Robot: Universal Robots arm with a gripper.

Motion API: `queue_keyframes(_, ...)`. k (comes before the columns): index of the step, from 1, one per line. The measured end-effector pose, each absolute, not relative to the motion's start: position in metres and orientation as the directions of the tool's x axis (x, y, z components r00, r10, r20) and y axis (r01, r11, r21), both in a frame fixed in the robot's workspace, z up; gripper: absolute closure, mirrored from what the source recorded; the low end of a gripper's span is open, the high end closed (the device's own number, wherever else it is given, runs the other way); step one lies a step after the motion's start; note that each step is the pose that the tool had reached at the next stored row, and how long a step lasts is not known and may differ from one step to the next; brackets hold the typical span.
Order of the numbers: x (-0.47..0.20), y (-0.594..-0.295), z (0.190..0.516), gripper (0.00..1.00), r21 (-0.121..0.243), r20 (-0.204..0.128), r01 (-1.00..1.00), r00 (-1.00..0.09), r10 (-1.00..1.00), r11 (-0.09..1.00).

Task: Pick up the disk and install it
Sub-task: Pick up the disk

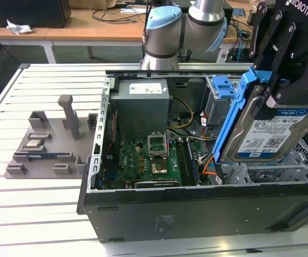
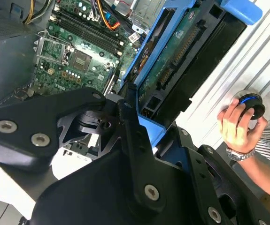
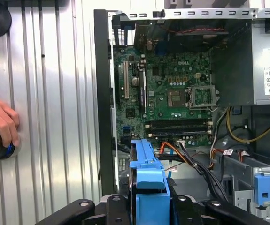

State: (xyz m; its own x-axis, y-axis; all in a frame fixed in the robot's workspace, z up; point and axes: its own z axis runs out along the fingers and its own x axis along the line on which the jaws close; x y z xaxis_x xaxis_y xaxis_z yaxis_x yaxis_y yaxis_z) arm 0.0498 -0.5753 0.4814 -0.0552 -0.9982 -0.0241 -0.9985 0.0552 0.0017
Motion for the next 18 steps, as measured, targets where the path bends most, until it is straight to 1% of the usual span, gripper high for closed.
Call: queue_keyframes(18,0.096,-0.576,0.479,0.63,0.002,-0.024,-0.999,-0.041,-0.999,0.041)
